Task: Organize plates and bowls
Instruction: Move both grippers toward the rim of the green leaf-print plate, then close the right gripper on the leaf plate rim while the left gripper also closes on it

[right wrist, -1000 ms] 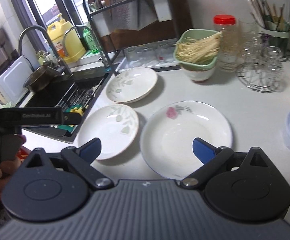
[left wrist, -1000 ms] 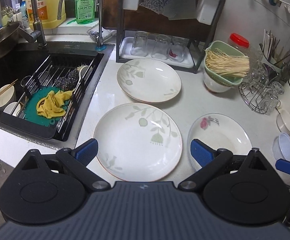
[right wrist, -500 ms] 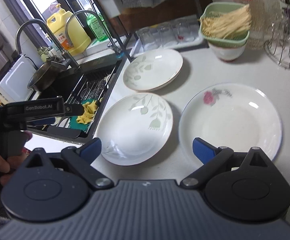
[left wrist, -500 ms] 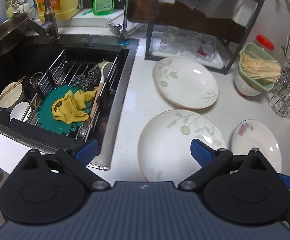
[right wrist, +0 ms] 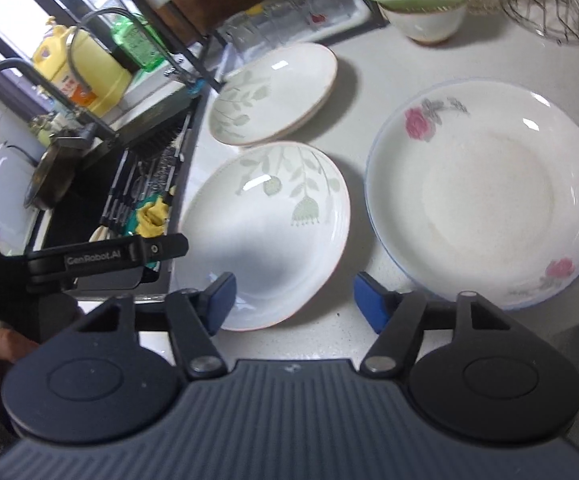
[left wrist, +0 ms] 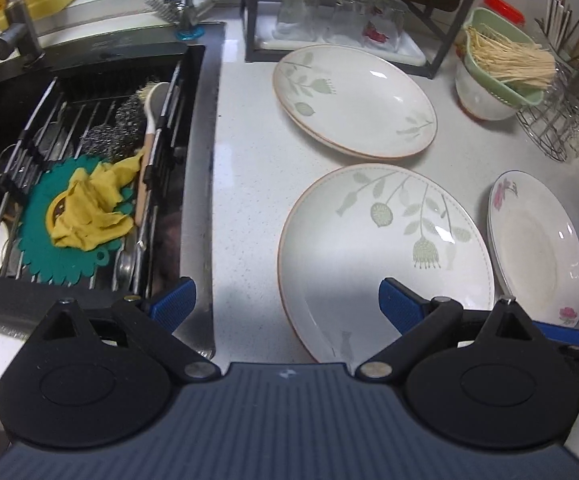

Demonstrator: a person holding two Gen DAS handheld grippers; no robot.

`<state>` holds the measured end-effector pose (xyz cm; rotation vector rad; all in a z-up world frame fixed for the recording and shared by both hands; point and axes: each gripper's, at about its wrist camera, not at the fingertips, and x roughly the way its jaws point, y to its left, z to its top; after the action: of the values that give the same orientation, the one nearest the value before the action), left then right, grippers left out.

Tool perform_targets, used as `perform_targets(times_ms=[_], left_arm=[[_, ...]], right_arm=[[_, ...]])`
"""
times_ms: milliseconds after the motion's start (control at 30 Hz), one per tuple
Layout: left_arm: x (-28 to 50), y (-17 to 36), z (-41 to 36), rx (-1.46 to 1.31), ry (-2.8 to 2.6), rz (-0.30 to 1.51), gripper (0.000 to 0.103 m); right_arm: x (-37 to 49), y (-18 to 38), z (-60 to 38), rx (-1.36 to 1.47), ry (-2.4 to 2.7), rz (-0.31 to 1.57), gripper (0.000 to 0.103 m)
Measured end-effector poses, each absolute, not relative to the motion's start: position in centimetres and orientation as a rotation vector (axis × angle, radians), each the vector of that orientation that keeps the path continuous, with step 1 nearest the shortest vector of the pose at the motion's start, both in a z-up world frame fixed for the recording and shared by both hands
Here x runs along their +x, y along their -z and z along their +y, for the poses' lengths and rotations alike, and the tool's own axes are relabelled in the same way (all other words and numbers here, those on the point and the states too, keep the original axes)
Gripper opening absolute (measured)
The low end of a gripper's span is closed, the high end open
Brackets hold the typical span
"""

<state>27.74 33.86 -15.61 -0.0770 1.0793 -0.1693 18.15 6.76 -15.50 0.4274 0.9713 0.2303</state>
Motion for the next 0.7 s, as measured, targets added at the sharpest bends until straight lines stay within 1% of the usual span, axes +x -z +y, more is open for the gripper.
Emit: perform_targets(times_ms=[133,200,333,400,433,467,500,533,567,633,700], left_arm=[[28.9,16.5,34.2,-0.087,0.223,1.086,0.099],[29.3,16.8,34.2,-0.080,0.247,1.092,0.098],[29.8,17.3,34.0,-0.060,0.285,1.092,0.096],[30.1,17.7,34.0,-0.063,0.296,1.102,0.093],[30.2,17.8,34.0,-0.075,0.307,1.106,0.090],[30.3,17.9,34.0,-0.086,0.321,1.105,0.087],[30.5,18.0,33.9,-0.089,0.331,1.106,0.086],[30.6,18.1,33.8,-0.086,0.336,1.106,0.082],[30.7,18.2,33.7,-0.085,0.337,1.106,0.078],[31.0,18.3,33.8,-0.097,0.339,1.113,0.073],[31.3,18.5,34.0,-0.109,0.339,1.114,0.062]], right_arm=[[18.5,16.8,7.0,0.466,-0.170,0.982,0.062],[18.6,17.2,7.2,0.479,-0.149,0.989,0.058],[18.8,17.8,7.6,0.498,-0.119,0.987,0.056],[19.0,18.1,7.7,0.500,-0.105,0.980,0.053],[19.1,18.2,7.7,0.503,-0.094,0.977,0.052],[19.2,18.3,7.7,0.504,-0.081,0.973,0.047],[19.4,18.4,7.8,0.502,-0.071,0.973,0.041],[19.6,18.5,7.8,0.504,-0.063,0.977,0.038],[19.7,18.5,7.8,0.510,-0.053,0.976,0.036],[19.9,18.5,7.8,0.520,-0.045,0.961,0.035],[20.2,18.5,8.0,0.522,-0.047,0.959,0.031]])
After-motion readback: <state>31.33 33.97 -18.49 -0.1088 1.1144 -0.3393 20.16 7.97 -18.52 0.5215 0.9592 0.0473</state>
